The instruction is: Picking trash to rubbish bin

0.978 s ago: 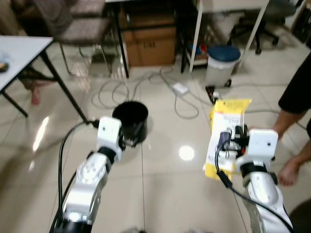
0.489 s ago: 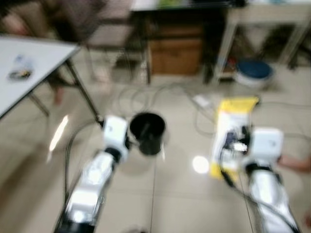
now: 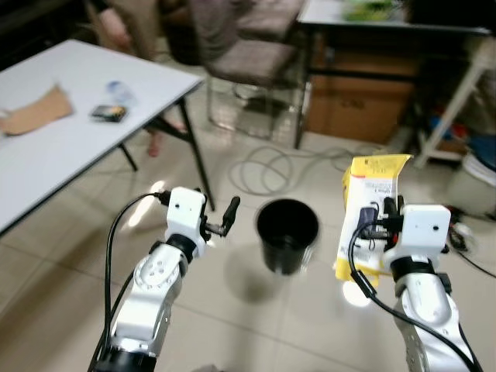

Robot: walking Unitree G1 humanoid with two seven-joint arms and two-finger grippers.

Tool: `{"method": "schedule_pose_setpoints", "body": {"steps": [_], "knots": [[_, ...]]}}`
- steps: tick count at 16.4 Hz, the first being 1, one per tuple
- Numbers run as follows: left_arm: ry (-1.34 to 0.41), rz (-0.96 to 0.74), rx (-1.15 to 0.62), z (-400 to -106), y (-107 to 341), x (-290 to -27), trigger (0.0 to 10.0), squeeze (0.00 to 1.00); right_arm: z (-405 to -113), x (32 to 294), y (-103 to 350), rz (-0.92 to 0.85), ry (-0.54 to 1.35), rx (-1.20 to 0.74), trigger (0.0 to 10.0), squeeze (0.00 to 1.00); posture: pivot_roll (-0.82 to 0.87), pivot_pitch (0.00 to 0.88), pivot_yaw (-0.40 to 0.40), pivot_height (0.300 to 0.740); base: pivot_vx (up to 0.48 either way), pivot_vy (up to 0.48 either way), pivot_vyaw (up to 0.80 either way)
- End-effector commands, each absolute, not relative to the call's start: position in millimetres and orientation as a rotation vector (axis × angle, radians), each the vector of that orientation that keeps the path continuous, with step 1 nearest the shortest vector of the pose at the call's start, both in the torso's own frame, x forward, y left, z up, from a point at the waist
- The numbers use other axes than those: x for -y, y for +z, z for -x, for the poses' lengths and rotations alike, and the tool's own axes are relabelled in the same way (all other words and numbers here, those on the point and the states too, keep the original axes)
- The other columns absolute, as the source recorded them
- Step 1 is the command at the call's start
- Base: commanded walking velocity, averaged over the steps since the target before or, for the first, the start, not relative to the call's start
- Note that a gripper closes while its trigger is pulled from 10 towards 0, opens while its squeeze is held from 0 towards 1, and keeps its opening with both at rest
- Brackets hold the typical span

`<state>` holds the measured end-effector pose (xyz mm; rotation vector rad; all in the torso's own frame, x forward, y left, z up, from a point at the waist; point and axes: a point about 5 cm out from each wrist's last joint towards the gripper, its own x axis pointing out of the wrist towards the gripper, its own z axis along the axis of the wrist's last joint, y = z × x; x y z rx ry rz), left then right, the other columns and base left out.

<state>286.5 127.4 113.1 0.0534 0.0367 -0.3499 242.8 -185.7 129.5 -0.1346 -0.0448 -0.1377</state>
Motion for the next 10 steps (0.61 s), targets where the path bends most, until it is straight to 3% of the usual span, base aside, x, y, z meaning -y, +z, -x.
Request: {"method": "schedule_pose_setpoints", "body": {"steps": [1, 4, 10], "knots": [[-0.332, -0.047, -0.038, -287.2, 113.8, -132.8, 10.0, 0.0, -243.2, 182.7, 130.9, 0.13, -0.129, 0.054, 10.0, 0.0, -0.07, 0.127, 0.068, 0.74, 0.0, 0.0, 0.0], [-0.331, -0.048, -0.039, -287.9, 114.1, -132.5, 10.0, 0.0, -244.3, 182.2, 129.7, 0.108, -0.131, 0.046, 10.0, 0.0, -0.07, 0.126, 0.072, 0.74, 0.0, 0.0, 0.0], [-0.337, -0.05, -0.037, -289.3, 115.1, -132.1, 10.0, 0.0, -245.1, 182.4, 128.6, 0.099, -0.139, 0.039, 10.0, 0.0, -0.07, 0.125, 0.074, 0.74, 0.0, 0.0, -0.66]]}}
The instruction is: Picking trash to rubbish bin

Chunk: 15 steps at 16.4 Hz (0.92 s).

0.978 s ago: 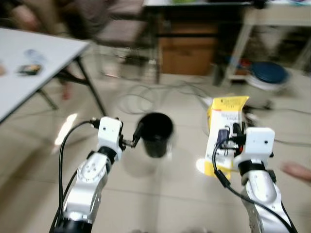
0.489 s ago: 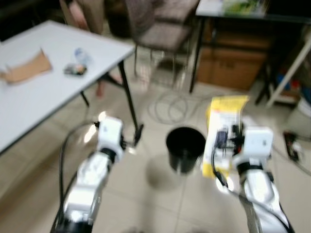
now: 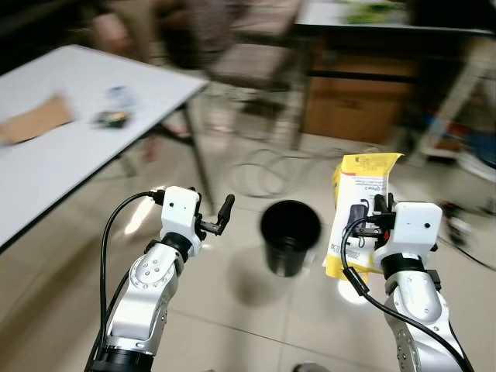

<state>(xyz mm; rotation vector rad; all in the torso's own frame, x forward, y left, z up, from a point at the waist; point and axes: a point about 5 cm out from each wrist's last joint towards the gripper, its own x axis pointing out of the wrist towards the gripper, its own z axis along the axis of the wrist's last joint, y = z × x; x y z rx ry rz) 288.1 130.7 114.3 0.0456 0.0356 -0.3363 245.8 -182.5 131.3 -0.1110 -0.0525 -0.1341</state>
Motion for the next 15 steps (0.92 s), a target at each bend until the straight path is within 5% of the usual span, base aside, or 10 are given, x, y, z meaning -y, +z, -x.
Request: {"method": "schedule_pose_setpoints", "body": {"steps": [1, 10, 15], "knots": [[-0.338, -0.052, -0.036, -289.0, 115.2, -131.8, 10.0, 0.0, -245.1, 182.3, 127.8, 0.098, -0.139, 0.036, 10.0, 0.0, -0.07, 0.125, 0.074, 0.74, 0.0, 0.0, -0.67], [-0.361, -0.059, -0.024, -287.7, 116.8, -130.5, 10.0, 0.0, -244.1, 181.2, 126.5, 0.096, -0.138, 0.029, 10.0, 0.0, -0.07, 0.132, 0.078, 0.74, 0.027, 0.0, -0.7], [-0.37, -0.067, -0.017, -286.9, 117.6, -128.6, 10.0, 0.0, -244.5, 181.1, 126.1, 0.099, -0.137, 0.029, 10.0, 0.0, -0.07, 0.131, 0.08, 0.74, 0.432, 0.0, -0.72]]}}
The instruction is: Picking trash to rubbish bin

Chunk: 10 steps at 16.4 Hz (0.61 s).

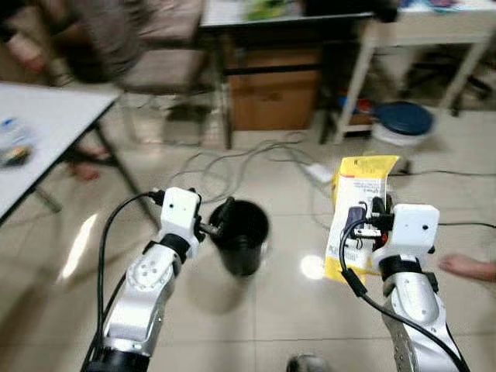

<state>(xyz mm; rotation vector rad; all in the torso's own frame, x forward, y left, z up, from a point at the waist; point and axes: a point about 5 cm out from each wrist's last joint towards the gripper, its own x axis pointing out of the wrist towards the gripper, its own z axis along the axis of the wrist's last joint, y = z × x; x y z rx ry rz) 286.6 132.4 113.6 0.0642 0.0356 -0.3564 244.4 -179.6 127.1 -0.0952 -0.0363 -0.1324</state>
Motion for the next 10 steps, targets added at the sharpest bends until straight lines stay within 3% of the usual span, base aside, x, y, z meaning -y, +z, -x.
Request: {"method": "schedule_pose_setpoints", "body": {"steps": [1, 2, 7, 10], "knots": [[-0.369, -0.068, -0.018, -287.1, 117.5, -128.9, 10.0, 0.0, -244.5, 180.8, 125.9, 0.098, -0.136, 0.028, 10.0, 0.0, -0.07, 0.131, 0.079, 0.74, 0.398, 0.0, -0.73], [-0.371, -0.072, -0.018, -287.0, 117.6, -128.9, 10.0, 0.0, -244.2, 180.5, 126.1, 0.099, -0.135, 0.031, 10.0, 0.0, -0.07, 0.133, 0.08, 0.74, 0.394, 0.0, -0.7], [-0.367, -0.07, -0.024, -286.7, 116.2, -130.0, 10.0, 0.0, -243.6, 179.0, 126.5, 0.102, -0.13, 0.039, 10.0, 0.0, -0.07, 0.131, 0.079, 0.74, 0.378, 0.0, 0.0], [-0.356, -0.062, -0.036, -286.6, 114.2, -131.2, 10.0, 0.0, -243.3, 178.1, 126.4, 0.099, -0.123, 0.042, 10.0, 0.0, -0.07, 0.132, 0.08, 0.74, 0.0, 0.0, 0.0]]}}
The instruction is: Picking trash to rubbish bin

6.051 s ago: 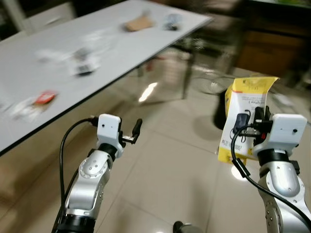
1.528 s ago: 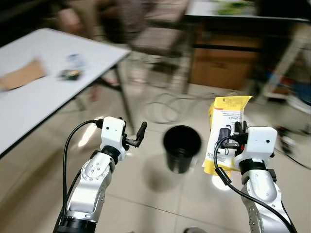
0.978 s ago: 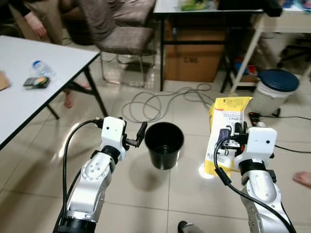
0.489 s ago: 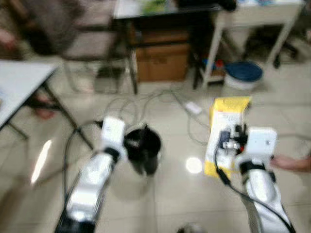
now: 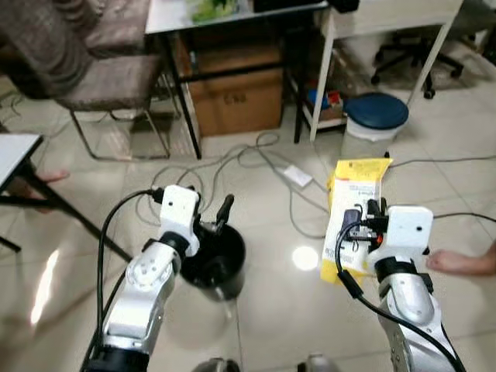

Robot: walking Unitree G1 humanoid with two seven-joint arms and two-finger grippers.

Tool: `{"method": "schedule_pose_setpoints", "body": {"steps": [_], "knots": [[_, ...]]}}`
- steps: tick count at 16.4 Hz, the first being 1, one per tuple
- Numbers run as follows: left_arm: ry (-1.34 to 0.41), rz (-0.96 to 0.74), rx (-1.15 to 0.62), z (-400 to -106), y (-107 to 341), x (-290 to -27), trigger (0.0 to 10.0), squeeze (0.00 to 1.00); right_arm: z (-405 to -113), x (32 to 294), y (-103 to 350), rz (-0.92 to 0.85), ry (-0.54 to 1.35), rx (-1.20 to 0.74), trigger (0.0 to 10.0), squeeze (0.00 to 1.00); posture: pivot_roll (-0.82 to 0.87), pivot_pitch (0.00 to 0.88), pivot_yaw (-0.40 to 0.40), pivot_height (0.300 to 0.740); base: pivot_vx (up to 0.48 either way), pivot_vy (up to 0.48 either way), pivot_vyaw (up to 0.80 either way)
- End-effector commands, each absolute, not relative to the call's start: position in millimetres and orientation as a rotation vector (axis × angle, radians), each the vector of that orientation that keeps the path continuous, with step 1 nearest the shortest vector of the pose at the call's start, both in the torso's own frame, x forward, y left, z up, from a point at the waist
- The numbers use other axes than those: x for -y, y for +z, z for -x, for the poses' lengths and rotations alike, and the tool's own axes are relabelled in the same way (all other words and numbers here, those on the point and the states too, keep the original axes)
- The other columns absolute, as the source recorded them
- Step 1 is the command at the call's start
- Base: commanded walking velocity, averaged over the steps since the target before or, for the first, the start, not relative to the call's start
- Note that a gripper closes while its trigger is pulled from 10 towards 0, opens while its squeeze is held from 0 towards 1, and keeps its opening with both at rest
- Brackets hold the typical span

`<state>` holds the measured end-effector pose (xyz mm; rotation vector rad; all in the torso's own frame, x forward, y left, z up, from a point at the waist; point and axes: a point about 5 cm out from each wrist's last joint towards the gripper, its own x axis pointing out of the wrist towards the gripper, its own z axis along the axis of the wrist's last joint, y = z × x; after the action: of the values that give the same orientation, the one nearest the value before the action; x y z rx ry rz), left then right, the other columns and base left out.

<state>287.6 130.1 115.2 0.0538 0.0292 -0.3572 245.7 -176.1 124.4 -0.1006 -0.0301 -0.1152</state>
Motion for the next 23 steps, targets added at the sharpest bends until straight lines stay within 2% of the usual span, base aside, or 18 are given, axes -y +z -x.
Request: {"method": "schedule_pose_setpoints", "body": {"steps": [1, 4, 14, 18, 23], "knots": [[-0.353, -0.06, -0.036, -286.4, 114.0, -131.7, 10.0, 0.0, -243.1, 177.7, 126.5, 0.099, -0.122, 0.043, 10.0, 0.0, -0.07, 0.132, 0.08, 0.74, 0.0, 0.0, 0.0], [-0.35, -0.064, -0.041, -286.1, 113.2, -132.9, 10.0, 0.0, -242.3, 175.5, 128.6, 0.124, -0.093, 0.053, 10.0, 0.0, -0.07, 0.132, 0.08, 0.74, 0.0, 0.0, 0.19], [-0.356, -0.075, -0.036, -287.1, 114.5, -131.1, 10.0, 0.0, -242.5, 174.6, 127.0, 0.13, -0.093, 0.051, 10.0, 0.0, -0.07, 0.132, 0.082, 0.74, 0.0, 0.0, 0.73], [-0.389, -0.067, -0.015, -286.0, 117.4, -127.9, 10.0, 0.0, -242.6, 173.3, 126.9, 0.126, -0.095, 0.053, 10.0, 0.0, -0.07, 0.132, 0.085, 0.74, 0.306, 0.0, 0.0], [-0.389, -0.044, -0.025, -285.8, 116.2, -128.8, 10.0, 0.0, -243.0, 172.4, 125.6, 0.127, -0.095, 0.049, 10.0, 0.0, -0.07, 0.136, 0.085, 0.74, 0.0, 0.0, 0.0]]}}
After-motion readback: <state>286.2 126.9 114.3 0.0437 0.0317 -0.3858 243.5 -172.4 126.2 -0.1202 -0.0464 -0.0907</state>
